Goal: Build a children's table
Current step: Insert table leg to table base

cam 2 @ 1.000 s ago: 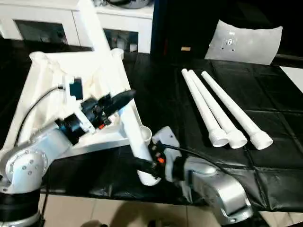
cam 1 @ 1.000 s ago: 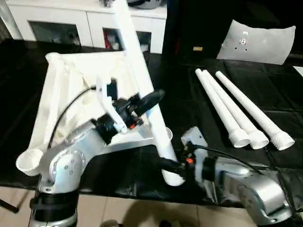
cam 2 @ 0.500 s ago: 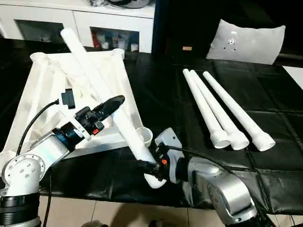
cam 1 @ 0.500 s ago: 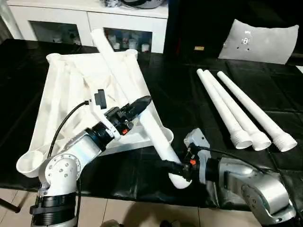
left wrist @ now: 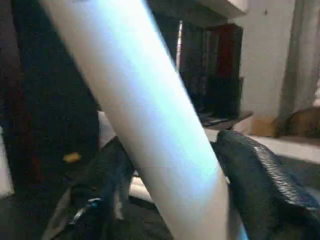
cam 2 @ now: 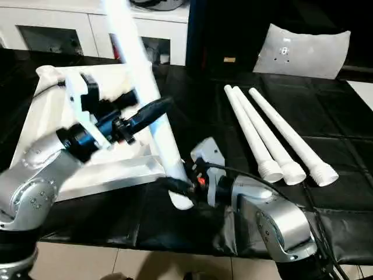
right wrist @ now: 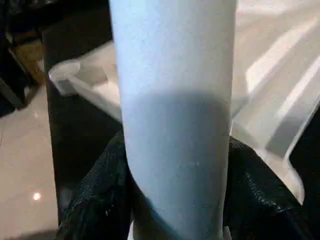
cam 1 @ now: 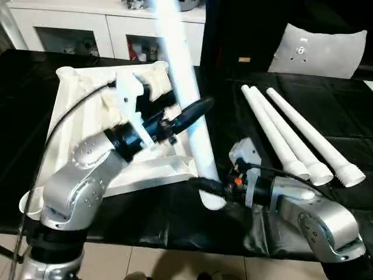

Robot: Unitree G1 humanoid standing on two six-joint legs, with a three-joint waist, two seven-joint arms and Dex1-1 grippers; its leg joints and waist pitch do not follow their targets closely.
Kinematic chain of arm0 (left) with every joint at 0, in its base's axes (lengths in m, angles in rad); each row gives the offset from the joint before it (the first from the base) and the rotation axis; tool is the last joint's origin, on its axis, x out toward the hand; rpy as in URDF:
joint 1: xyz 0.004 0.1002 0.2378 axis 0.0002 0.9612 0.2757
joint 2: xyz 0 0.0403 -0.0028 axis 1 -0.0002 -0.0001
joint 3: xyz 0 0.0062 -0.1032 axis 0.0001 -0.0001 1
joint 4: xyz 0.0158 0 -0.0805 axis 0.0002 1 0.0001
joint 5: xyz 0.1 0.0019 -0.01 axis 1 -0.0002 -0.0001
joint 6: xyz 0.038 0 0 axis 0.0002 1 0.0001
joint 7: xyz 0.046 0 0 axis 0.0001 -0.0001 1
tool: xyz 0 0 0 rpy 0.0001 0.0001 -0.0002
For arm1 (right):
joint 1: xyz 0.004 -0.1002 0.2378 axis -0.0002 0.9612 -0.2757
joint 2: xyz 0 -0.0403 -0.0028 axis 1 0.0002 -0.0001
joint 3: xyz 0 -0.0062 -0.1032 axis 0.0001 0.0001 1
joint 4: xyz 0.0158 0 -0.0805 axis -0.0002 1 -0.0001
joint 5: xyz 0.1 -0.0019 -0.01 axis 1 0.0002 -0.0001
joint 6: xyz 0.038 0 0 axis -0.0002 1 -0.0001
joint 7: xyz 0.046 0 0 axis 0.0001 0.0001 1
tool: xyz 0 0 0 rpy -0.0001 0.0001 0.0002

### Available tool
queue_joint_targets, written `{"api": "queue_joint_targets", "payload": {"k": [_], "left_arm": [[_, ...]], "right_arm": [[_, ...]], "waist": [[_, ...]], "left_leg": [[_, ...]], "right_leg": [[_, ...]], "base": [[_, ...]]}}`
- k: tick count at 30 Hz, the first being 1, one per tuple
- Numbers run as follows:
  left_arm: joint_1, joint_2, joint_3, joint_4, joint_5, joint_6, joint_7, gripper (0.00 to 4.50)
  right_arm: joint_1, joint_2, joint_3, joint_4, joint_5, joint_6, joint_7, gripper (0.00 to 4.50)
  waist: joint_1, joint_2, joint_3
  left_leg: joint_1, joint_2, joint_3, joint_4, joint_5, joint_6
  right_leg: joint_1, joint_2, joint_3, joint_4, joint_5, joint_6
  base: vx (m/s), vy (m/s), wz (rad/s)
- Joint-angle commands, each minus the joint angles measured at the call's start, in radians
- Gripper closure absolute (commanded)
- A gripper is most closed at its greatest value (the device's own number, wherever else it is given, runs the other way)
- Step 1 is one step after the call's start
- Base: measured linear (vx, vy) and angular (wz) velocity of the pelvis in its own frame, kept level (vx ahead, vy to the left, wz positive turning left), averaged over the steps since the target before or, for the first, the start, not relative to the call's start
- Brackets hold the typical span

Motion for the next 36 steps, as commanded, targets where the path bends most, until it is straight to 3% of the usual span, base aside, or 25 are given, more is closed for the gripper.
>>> {"api": "queue_joint_targets", "payload": {"k": [1,3,6,8,10,11,12,14,16,18,21,24,25,26,28,29,31,32,36], "left_arm": [[-0.022,0.032,-0.031,-0.038,0.067,-0.050,-0.042,1.23],[-0.025,0.038,-0.042,-0.042,0.078,-0.059,-0.050,1.06],[-0.015,0.074,-0.105,-0.049,0.124,-0.084,-0.107,1.06],[-0.010,0.065,-0.104,-0.043,0.119,-0.080,-0.105,1.06],[0.010,-0.008,-0.043,-0.018,0.012,-0.042,-0.069,0.93],[0.010,-0.008,-0.043,-0.018,0.012,-0.042,-0.069,0.93],[0.017,-0.046,-0.003,-0.013,-0.064,-0.019,-0.050,0.76],[0.029,-0.117,0.079,0.004,-0.210,0.010,-0.005,0.64],[0.036,-0.152,0.126,0.024,-0.285,0.013,0.026,0.55],[0.031,-0.167,0.157,0.054,-0.296,0.001,0.057,0.33],[-0.003,-0.181,0.219,0.119,-0.298,0.034,0.145,0.30],[-0.030,-0.180,0.251,0.165,-0.301,0.096,0.195,0.29],[-0.036,-0.178,0.256,0.171,-0.334,0.118,0.184,0.29],[-0.036,-0.178,0.256,0.171,-0.334,0.118,0.184,0.29],[-0.042,-0.169,0.248,0.154,-0.481,0.203,0.151,0.29],[-0.042,-0.169,0.248,0.154,-0.481,0.203,0.151,0.29],[-0.046,-0.159,0.230,0.137,-0.553,0.250,0.130,0.29],[-0.050,-0.159,0.220,0.126,-0.580,0.267,0.119,0.29],[-0.072,-0.158,0.207,0.119,-0.595,0.321,0.084,0.29]], "right_arm": [[-0.043,0.012,-0.087,-0.008,0.010,-0.055,-0.036,2.56],[-0.050,0.014,-0.092,-0.003,0.006,-0.063,-0.042,2.56],[-0.122,0.001,-0.110,0.092,-0.092,-0.170,-0.092,2.57],[-0.133,0.007,-0.121,0.108,-0.092,-0.181,-0.102,2.57],[-0.153,0.024,-0.151,0.135,-0.069,-0.182,-0.116,2.58],[-0.153,0.024,-0.151,0.135,-0.069,-0.182,-0.116,2.58],[-0.156,0.032,-0.160,0.140,-0.058,-0.184,-0.118,2.58],[-0.157,0.063,-0.184,0.141,-0.006,-0.172,-0.114,2.58],[-0.155,0.093,-0.205,0.141,0.058,-0.149,-0.098,2.58],[-0.153,0.115,-0.219,0.144,0.128,-0.105,-0.065,2.58],[-0.149,0.125,-0.239,0.161,0.237,-0.020,-0.004,2.58],[-0.155,0.125,-0.256,0.184,0.297,0.018,0.038,2.58],[-0.158,0.124,-0.268,0.194,0.343,0.044,0.070,2.58],[-0.158,0.124,-0.268,0.194,0.343,0.044,0.070,2.58],[-0.165,0.107,-0.296,0.208,0.457,0.106,0.162,2.58],[-0.165,0.107,-0.296,0.208,0.457,0.106,0.162,2.58],[-0.165,0.086,-0.304,0.204,0.505,0.142,0.214,2.58],[-0.164,0.069,-0.301,0.198,0.519,0.157,0.241,2.58],[-0.158,0.027,-0.279,0.186,0.523,0.182,0.295,2.58]], "waist": [[-0.002,0.008,-0.068],[-0.002,0.008,-0.068],[-0.004,0.008,-0.068],[-0.004,0.010,-0.068],[-0.004,0.011,-0.069],[-0.002,0.011,-0.071],[-0.002,0.008,-0.073],[-0.002,0.002,-0.074],[-0.002,0.003,-0.073],[-0.005,0.003,-0.070],[-0.003,0.005,-0.070],[0.000,0.005,-0.072],[-0.001,-0.002,-0.072],[0.005,0.002,-0.074],[0.009,0.002,-0.078],[0.010,-0.003,-0.078],[0.010,-0.002,-0.078],[0.012,-0.010,-0.077],[0.015,-0.014,-0.074]], "left_leg": [[-0.004,0.058,-0.009,-0.076,-0.056,0.028],[-0.004,0.060,-0.009,-0.076,-0.062,0.023],[-0.003,0.059,-0.005,-0.077,-0.056,0.003],[-0.002,0.056,-0.002,-0.075,-0.067,-0.003],[-0.003,0.054,0.001,-0.073,-0.071,0.003],[-0.007,0.053,0.000,-0.073,-0.065,0.004],[-0.009,0.053,0.000,-0.071,-0.054,0.008],[-0.010,0.051,0.003,-0.068,-0.059,0.014],[-0.011,0.050,0.002,-0.069,-0.059,0.026],[-0.008,0.047,0.005,-0.069,-0.074,0.045],[-0.004,0.049,0.004,-0.070,-0.073,0.047],[0.002,0.049,0.004,-0.068,-0.073,0.045],[0.001,0.048,0.005,-0.068,-0.069,0.048],[0.001,0.050,0.004,-0.069,-0.057,0.050],[0.000,0.055,0.002,-0.069,-0.030,0.053],[-0.003,0.056,0.003,-0.069,-0.016,0.060],[-0.002,0.056,0.006,-0.068,-0.016,0.061],[-0.005,0.053,0.008,-0.068,-0.009,0.065],[-0.006,0.050,0.012,-0.067,-0.011,0.058]], "right_leg": [[0.061,-0.104,0.061,-0.077,-0.330,-0.078],[0.061,-0.106,0.062,-0.076,-0.334,-0.083],[0.058,-0.106,0.064,-0.071,-0.339,-0.081],[0.058,-0.105,0.065,-0.072,-0.346,-0.091],[0.060,-0.103,0.066,-0.074,-0.328,-0.100],[0.064,-0.103,0.064,-0.072,-0.313,-0.112],[0.067,-0.103,0.064,-0.069,-0.289,-0.120],[0.067,-0.104,0.064,-0.067,-0.290,-0.139],[0.067,-0.100,0.061,-0.070,-0.311,-0.125],[0.062,-0.094,0.058,-0.082,-0.360,-0.101],[0.059,-0.093,0.054,-0.088,-0.400,-0.065],[0.055,-0.092,0.053,-0.087,-0.409,-0.052],[0.055,-0.092,0.053,-0.090,-0.412,-0.050],[0.057,-0.096,0.054,-0.086,-0.404,-0.056],[0.060,-0.100,0.055,-0.078,-0.357,-0.082],[0.060,-0.098,0.055,-0.072,-0.323,-0.099],[0.059,-0.100,0.056,-0.072,-0.314,-0.109],[0.063,-0.101,0.058,-0.071,-0.315,-0.108],[0.061,-0.100,0.057,-0.081,-0.382,-0.074]], "base": [[0.000,0.000,0.00],[0.000,0.000,0.00],[0.000,0.000,0.00],[0.000,0.000,0.00],[0.000,0.000,0.00],[0.000,0.000,0.00],[0.000,0.000,0.00],[0.000,0.000,0.00],[0.000,0.000,0.00],[0.000,0.000,0.00],[0.000,0.000,0.00],[0.000,0.000,0.00],[0.000,0.000,0.00],[0.000,0.000,0.00],[0.000,0.000,0.00],[0.000,0.000,0.00],[0.000,0.000,0.00],[0.000,0.000,0.00],[0.000,0.000,0.00]]}}
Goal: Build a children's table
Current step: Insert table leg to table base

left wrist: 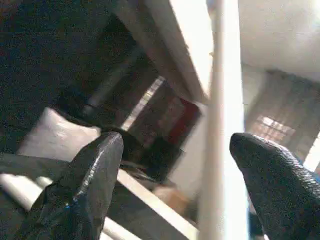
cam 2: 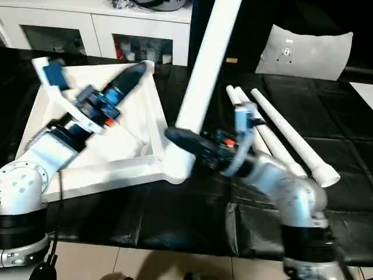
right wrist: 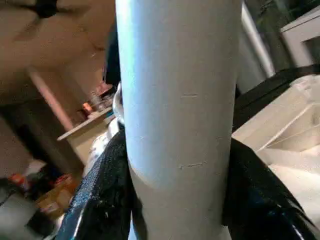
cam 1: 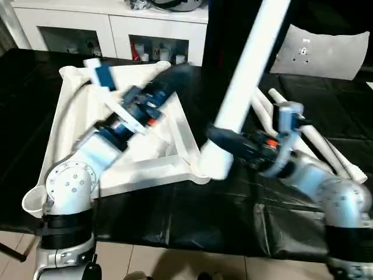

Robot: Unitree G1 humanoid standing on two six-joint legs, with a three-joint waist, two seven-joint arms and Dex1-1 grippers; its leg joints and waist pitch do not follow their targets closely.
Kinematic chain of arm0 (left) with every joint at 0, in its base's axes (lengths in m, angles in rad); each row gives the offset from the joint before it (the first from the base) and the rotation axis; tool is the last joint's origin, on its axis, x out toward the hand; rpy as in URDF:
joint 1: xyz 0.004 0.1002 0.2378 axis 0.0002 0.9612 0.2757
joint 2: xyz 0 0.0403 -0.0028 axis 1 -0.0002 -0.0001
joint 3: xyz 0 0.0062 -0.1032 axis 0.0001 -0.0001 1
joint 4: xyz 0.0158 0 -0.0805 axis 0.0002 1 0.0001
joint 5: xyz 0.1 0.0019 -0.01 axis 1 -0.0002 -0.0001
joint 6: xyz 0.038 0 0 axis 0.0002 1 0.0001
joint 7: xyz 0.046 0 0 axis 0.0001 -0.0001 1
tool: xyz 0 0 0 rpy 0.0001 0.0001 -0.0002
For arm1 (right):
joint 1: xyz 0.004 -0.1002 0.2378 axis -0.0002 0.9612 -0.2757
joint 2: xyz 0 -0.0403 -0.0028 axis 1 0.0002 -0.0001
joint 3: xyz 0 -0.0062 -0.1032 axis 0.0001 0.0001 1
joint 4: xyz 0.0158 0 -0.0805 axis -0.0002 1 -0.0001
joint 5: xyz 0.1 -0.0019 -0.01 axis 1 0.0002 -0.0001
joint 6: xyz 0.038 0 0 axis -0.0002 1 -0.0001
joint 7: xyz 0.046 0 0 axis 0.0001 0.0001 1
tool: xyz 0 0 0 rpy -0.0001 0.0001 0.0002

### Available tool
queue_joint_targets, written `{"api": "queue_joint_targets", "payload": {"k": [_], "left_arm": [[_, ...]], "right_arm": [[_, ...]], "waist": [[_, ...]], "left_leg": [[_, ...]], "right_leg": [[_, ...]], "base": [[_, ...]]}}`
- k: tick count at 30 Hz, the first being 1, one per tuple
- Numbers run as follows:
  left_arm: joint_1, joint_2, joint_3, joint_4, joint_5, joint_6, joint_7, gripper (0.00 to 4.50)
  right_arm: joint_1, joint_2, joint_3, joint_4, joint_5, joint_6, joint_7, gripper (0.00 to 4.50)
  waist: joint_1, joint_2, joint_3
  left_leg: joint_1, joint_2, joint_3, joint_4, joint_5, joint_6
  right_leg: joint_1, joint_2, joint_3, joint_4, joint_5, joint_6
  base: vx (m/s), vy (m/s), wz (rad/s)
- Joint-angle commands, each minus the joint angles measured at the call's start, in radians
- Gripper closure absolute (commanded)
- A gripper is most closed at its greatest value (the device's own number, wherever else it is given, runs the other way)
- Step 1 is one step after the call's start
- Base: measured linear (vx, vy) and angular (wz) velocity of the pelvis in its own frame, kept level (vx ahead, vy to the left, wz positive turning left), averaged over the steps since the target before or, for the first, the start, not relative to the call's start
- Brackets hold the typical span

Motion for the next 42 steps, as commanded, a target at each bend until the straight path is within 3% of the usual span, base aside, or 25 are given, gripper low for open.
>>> {"api": "queue_joint_targets", "payload": {"k": [1,4,12,16,19,20,21,22,27,37,41,42], "left_arm": [[-0.027,0.006,-0.016,-0.020,-0.007,0.038,-0.023,0.29],[-0.053,0.002,-0.029,-0.007,-0.011,0.068,-0.042,0.29],[-0.107,-0.002,-0.093,0.035,-0.027,0.115,-0.044,0.29],[-0.106,0.004,-0.141,0.054,-0.020,0.163,-0.124,0.29],[-0.089,0.016,-0.153,0.044,-0.009,0.166,-0.186,0.29],[-0.089,0.016,-0.153,0.044,-0.009,0.166,-0.186,0.64],[-0.083,0.025,-0.159,0.041,-0.005,0.161,-0.206,0.64],[-0.070,0.041,-0.174,0.039,0.021,0.135,-0.243,0.64],[-0.052,0.049,-0.172,0.033,0.035,0.115,-0.300,0.99],[-0.033,0.051,-0.178,0.034,0.055,0.101,-0.339,0.95],[-0.036,0.050,-0.194,0.039,0.124,0.045,-0.337,1.34],[-0.036,0.061,-0.213,0.038,0.179,0.000,-0.354,1.43]], "right_arm": [[-0.015,-0.020,0.009,-0.031,0.015,0.014,0.033,2.58],[-0.010,-0.041,0.026,-0.048,0.011,0.024,0.051,2.58],[-0.006,-0.101,0.117,-0.069,-0.115,-0.047,0.083,2.58],[-0.003,-0.119,0.162,-0.073,-0.175,-0.081,0.097,2.58],[0.003,-0.119,0.176,-0.069,-0.193,-0.096,0.089,2.58],[0.003,-0.119,0.176,-0.069,-0.193,-0.096,0.089,2.58],[0.005,-0.118,0.181,-0.066,-0.203,-0.106,0.086,2.58],[0.010,-0.114,0.187,-0.057,-0.223,-0.125,0.076,2.58],[0.023,-0.119,0.200,-0.048,-0.248,-0.145,0.090,2.58],[0.023,-0.117,0.209,-0.032,-0.267,-0.167,0.096,2.58],[0.023,-0.119,0.211,-0.032,-0.272,-0.175,0.095,2.58],[0.024,-0.119,0.212,-0.031,-0.274,-0.179,0.094,2.58]], "waist": [[0.004,-0.011,-0.071],[0.007,-0.012,-0.070],[0.014,-0.009,-0.072],[0.020,-0.004,-0.073],[0.019,-0.006,-0.075],[0.021,0.007,-0.074],[0.017,0.001,-0.074],[0.015,0.005,-0.073],[0.015,0.005,-0.072],[0.013,0.004,-0.072],[0.012,0.003,-0.072],[0.012,0.003,-0.072]], "left_leg": [[-0.006,0.043,-0.002,-0.068,-0.020,0.051],[-0.006,0.041,-0.002,-0.068,-0.026,0.043],[-0.004,0.039,-0.002,-0.066,-0.030,0.037],[-0.004,0.041,-0.004,-0.067,-0.021,0.041],[-0.006,0.043,-0.004,-0.067,-0.018,0.043],[-0.005,0.043,-0.006,-0.067,-0.018,0.042],[-0.006,0.043,-0.005,-0.067,-0.027,0.042],[-0.004,0.043,-0.005,-0.069,-0.035,0.039],[0.000,0.047,-0.005,-0.071,-0.050,0.036],[-0.001,0.048,-0.006,-0.072,-0.055,0.036],[0.000,0.050,-0.006,-0.072,-0.051,0.040],[-0.001,0.051,-0.008,-0.074,-0.050,0.044]], "right_leg": [[0.063,-0.098,0.054,-0.085,-0.403,-0.064],[0.061,-0.098,0.051,-0.093,-0.467,-0.022],[0.056,-0.094,0.048,-0.097,-0.487,0.006],[0.056,-0.095,0.048,-0.096,-0.469,-0.001],[0.058,-0.096,0.049,-0.091,-0.442,-0.016],[0.057,-0.097,0.049,-0.092,-0.441,-0.021],[0.058,-0.096,0.049,-0.093,-0.438,-0.023],[0.058,-0.095,0.048,-0.095,-0.441,-0.026],[0.058,-0.097,0.049,-0.092,-0.432,-0.042],[0.061,-0.098,0.051,-0.090,-0.431,-0.053],[0.061,-0.098,0.051,-0.089,-0.416,-0.058],[0.061,-0.098,0.052,-0.091,-0.416,-0.054]], "base": [[0.000,0.000,0.00],[0.000,0.000,0.00],[0.000,0.000,0.00],[0.000,0.000,0.00],[0.000,0.000,0.00],[0.000,0.000,0.00],[0.000,0.000,0.00],[0.000,0.000,0.00],[0.000,0.000,0.00],[0.000,0.000,0.00],[0.000,0.000,0.00],[0.000,0.000,0.00]]}}
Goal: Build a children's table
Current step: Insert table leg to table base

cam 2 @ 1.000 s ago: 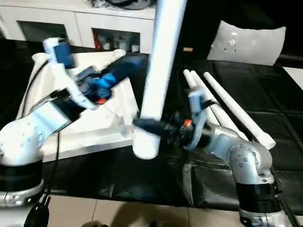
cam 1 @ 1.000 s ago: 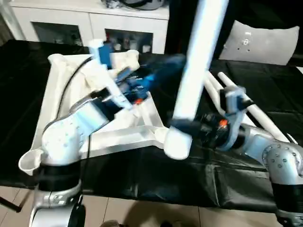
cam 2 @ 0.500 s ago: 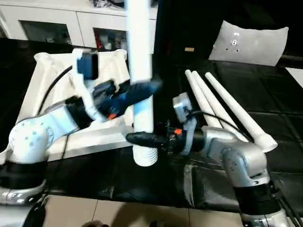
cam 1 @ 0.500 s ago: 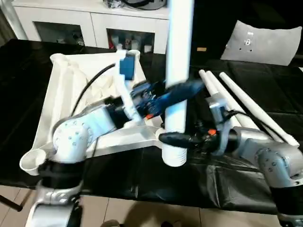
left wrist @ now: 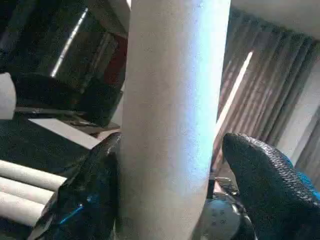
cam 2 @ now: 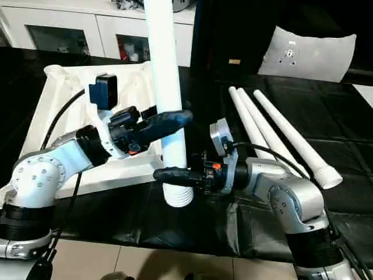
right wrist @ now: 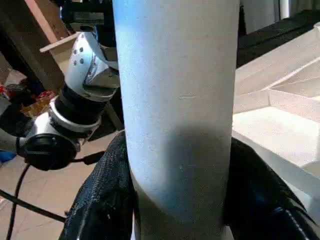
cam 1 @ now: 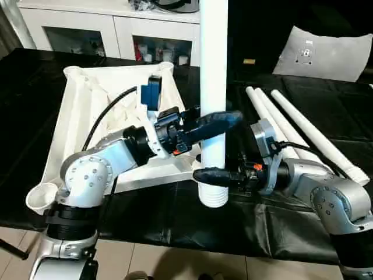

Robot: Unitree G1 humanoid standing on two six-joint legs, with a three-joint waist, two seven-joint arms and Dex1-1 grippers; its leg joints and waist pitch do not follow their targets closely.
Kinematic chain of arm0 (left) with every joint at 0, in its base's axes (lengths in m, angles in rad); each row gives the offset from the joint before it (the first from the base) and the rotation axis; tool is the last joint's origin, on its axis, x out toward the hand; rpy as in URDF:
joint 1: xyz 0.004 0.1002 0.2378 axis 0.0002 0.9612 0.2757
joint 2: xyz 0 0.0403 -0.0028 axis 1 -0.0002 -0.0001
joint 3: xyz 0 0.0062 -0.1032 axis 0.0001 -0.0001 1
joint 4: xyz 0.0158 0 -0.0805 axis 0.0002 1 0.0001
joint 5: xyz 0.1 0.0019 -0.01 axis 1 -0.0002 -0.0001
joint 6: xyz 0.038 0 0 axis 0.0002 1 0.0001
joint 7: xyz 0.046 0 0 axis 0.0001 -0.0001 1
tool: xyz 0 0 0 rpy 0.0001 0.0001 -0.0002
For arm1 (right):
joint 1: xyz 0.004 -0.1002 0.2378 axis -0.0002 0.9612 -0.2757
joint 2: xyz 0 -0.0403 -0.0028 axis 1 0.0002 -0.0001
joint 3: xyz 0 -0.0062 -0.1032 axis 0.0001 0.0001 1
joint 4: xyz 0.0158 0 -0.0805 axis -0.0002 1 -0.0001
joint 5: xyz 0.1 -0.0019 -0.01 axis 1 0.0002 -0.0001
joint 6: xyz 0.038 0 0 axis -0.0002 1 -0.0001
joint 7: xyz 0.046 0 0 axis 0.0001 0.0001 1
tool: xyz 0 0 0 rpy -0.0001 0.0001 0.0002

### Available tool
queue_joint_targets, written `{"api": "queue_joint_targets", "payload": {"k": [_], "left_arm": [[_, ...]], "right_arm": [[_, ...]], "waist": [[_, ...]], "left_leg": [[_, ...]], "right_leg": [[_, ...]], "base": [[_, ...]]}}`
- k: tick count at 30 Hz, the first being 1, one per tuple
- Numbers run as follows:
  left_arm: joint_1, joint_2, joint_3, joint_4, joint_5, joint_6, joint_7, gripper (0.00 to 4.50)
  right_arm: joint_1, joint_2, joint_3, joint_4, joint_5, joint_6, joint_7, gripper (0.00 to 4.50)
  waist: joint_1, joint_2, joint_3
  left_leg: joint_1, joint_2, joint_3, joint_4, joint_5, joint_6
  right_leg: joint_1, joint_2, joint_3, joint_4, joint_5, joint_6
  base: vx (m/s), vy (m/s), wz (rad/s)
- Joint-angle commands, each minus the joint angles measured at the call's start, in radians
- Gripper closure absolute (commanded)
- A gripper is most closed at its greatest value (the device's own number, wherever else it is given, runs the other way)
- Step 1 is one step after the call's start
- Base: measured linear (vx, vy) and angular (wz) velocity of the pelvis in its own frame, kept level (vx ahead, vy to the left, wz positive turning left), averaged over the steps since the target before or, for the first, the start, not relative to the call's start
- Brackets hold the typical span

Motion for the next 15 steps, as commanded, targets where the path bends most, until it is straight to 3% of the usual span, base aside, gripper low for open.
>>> {"api": "queue_joint_targets", "payload": {"k": [1,2,7,10,15], "left_arm": [[-0.006,0.014,-0.037,-0.016,0.084,-0.063,-0.036,1.43],[-0.004,0.025,-0.055,-0.009,0.145,-0.116,-0.048,1.50],[0.000,0.053,-0.082,0.001,0.249,-0.210,-0.057,1.97],[0.011,0.058,-0.076,-0.007,0.256,-0.221,-0.069,2.30],[0.026,0.057,-0.071,0.002,0.268,-0.235,-0.084,2.45]], "right_arm": [[0.002,-0.008,-0.010,0.012,-0.013,-0.016,-0.012,2.58],[0.004,-0.006,-0.005,0.019,-0.032,-0.031,-0.020,2.58],[0.014,0.004,-0.002,0.027,-0.049,-0.047,-0.031,2.58],[0.019,0.009,-0.001,0.030,-0.054,-0.053,-0.036,2.58],[0.020,0.012,-0.001,0.030,-0.057,-0.055,-0.037,2.58]], "waist": [[-0.003,0.001,-0.072],[-0.002,0.002,-0.071],[-0.005,0.006,-0.071],[-0.007,0.006,-0.073],[-0.007,0.005,-0.072]], "left_leg": [[-0.002,0.050,-0.007,-0.072,-0.052,0.046],[-0.003,0.050,-0.009,-0.073,-0.052,0.049],[-0.002,0.049,-0.008,-0.073,-0.061,0.039],[-0.003,0.052,-0.009,-0.073,-0.057,0.038],[-0.003,0.052,-0.008,-0.073,-0.067,0.037]], "right_leg": [[0.061,-0.098,0.053,-0.088,-0.413,-0.055],[0.061,-0.099,0.053,-0.091,-0.419,-0.048],[0.061,-0.099,0.053,-0.089,-0.421,-0.046],[0.062,-0.101,0.053,-0.084,-0.389,-0.070],[0.062,-0.101,0.053,-0.083,-0.384,-0.085]], "base": [[0.000,0.000,0.00],[0.000,0.000,0.00],[0.000,0.000,0.00],[0.000,0.000,0.00],[0.000,0.000,0.00]]}}
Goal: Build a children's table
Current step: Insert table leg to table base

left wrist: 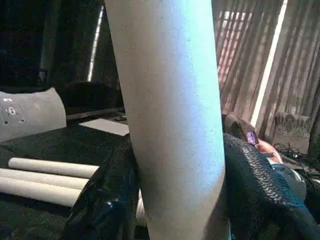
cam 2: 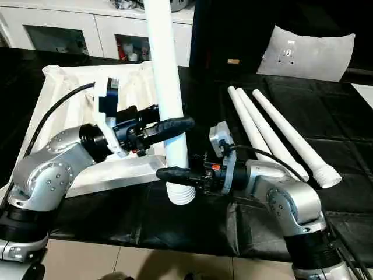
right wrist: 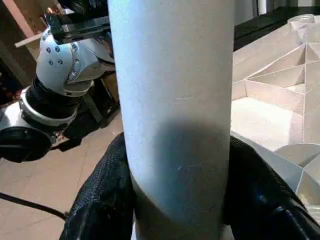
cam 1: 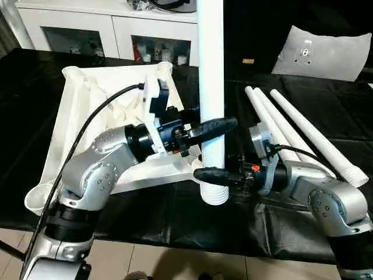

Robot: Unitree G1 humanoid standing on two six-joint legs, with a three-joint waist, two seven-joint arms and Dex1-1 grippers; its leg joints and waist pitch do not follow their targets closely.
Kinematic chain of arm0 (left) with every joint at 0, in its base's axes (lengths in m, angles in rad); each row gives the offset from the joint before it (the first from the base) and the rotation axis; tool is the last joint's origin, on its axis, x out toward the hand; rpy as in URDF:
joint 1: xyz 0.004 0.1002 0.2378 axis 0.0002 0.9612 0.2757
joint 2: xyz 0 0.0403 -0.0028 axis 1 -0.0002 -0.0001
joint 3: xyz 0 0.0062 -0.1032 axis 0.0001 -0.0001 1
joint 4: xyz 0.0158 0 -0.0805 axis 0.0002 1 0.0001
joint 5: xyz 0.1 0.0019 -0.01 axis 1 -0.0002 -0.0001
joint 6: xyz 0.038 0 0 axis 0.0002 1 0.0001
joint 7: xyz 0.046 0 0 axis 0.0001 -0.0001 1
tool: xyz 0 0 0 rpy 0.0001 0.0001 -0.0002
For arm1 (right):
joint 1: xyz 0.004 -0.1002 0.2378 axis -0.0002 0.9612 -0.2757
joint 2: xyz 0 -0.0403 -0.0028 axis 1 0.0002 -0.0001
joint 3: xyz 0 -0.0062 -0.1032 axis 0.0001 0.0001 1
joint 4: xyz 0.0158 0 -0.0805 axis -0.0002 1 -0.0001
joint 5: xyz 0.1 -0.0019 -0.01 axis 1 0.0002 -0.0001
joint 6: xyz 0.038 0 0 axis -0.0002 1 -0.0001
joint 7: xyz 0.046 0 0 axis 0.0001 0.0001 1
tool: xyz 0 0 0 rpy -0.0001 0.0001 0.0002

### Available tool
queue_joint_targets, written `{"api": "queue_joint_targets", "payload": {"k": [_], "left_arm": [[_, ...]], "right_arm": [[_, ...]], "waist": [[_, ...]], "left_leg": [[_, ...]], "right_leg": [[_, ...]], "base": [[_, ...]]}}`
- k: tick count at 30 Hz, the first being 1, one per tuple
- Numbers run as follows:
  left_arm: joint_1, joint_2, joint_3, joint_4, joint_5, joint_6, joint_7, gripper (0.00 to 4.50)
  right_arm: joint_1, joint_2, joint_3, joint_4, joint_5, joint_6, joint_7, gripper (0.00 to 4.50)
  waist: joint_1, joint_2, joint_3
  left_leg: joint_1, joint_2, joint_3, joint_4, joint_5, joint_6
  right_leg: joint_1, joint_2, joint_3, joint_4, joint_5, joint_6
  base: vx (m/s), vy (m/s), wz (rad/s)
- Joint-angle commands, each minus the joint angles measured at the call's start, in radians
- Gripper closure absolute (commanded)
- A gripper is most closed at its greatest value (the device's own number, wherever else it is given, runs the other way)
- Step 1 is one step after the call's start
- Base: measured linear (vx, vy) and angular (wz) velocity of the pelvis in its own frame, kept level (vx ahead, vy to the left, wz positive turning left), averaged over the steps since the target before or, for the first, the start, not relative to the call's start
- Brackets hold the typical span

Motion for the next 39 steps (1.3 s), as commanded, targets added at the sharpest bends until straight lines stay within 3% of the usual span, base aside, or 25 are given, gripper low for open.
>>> {"api": "queue_joint_targets", "payload": {"k": [1,5,10,13,18,19,22,27,33,38,39], "left_arm": [[0.008,0.002,0.004,0.000,0.030,-0.024,-0.019,2.49],[0.011,-0.008,0.011,0.001,0.004,-0.002,-0.015,2.50],[0.004,-0.050,0.070,0.009,-0.126,0.113,0.047,2.55],[-0.002,-0.065,0.085,0.012,-0.144,0.119,0.068,2.63],[-0.038,-0.078,0.094,0.049,-0.059,0.090,0.141,2.63],[-0.047,-0.081,0.102,0.059,-0.052,0.092,0.161,2.64],[-0.081,-0.089,0.145,0.106,-0.035,0.092,0.243,2.64],[-0.103,-0.072,0.155,0.116,0.023,0.071,0.306,2.64],[-0.123,-0.088,0.158,0.085,0.053,0.107,0.396,2.64],[-0.131,-0.100,0.149,0.060,0.072,0.113,0.421,2.64],[-0.131,-0.099,0.145,0.059,0.079,0.112,0.422,2.64]], "right_arm": [[-0.002,0.000,-0.013,0.008,0.006,-0.005,-0.011,2.58],[-0.003,0.002,-0.013,0.009,0.005,-0.008,-0.011,2.58],[-0.006,0.007,-0.017,0.013,-0.005,-0.013,-0.013,2.58],[-0.008,0.009,-0.018,0.013,-0.017,-0.023,-0.024,2.59],[-0.028,0.028,-0.024,0.044,-0.056,-0.049,-0.077,2.59],[-0.032,0.032,-0.027,0.050,-0.063,-0.055,-0.088,2.03],[-0.056,0.055,-0.051,0.069,-0.075,-0.071,-0.150,1.84],[-0.078,0.077,-0.079,0.073,-0.098,-0.114,-0.208,1.48],[-0.076,0.093,-0.094,0.051,-0.091,-0.100,-0.251,0.94],[-0.071,0.139,-0.118,-0.003,-0.136,-0.135,-0.379,0.65],[-0.070,0.141,-0.116,-0.012,-0.141,-0.125,-0.393,0.39]], "waist": [[-0.002,0.006,-0.071],[-0.002,0.005,-0.072],[-0.002,0.006,-0.072],[-0.002,0.007,-0.072],[-0.004,0.006,-0.071],[-0.004,0.007,-0.072],[-0.004,0.008,-0.073],[-0.009,0.010,-0.077],[-0.013,0.009,-0.077],[-0.015,0.008,-0.074],[-0.016,0.007,-0.072]], "left_leg": [[-0.003,0.051,-0.007,-0.073,-0.069,0.038],[-0.003,0.052,-0.007,-0.072,-0.064,0.038],[-0.002,0.050,-0.006,-0.070,-0.065,0.036],[-0.002,0.052,-0.009,-0.072,-0.066,0.040],[-0.001,0.049,-0.007,-0.071,-0.069,0.039],[0.000,0.047,-0.007,-0.070,-0.068,0.038],[-0.002,0.046,-0.007,-0.069,-0.066,0.029],[-0.003,0.048,-0.010,-0.069,-0.045,0.033],[-0.005,0.052,-0.009,-0.068,-0.028,0.046],[-0.004,0.052,-0.008,-0.071,-0.048,0.032],[-0.004,0.050,-0.008,-0.072,-0.053,0.029]], "right_leg": [[0.062,-0.102,0.054,-0.085,-0.394,-0.083],[0.063,-0.102,0.054,-0.085,-0.393,-0.082],[0.062,-0.101,0.053,-0.082,-0.379,-0.101],[0.062,-0.099,0.052,-0.083,-0.375,-0.100],[0.059,-0.097,0.052,-0.088,-0.403,-0.080],[0.060,-0.098,0.051,-0.088,-0.407,-0.078],[0.062,-0.098,0.050,-0.088,-0.400,-0.074],[0.064,-0.097,0.050,-0.079,-0.349,-0.077],[0.066,-0.101,0.054,-0.070,-0.273,-0.130],[0.065,-0.103,0.054,-0.076,-0.327,-0.111],[0.064,-0.101,0.054,-0.078,-0.344,-0.101]], "base": [[0.000,0.000,0.00],[0.000,0.000,0.00],[0.000,0.000,0.00],[0.000,0.000,0.00],[0.000,0.000,0.00],[0.000,0.000,0.00],[0.000,0.000,0.00],[0.000,0.000,0.00],[0.000,0.000,0.00],[0.000,0.000,0.00],[0.000,0.000,0.00]]}}
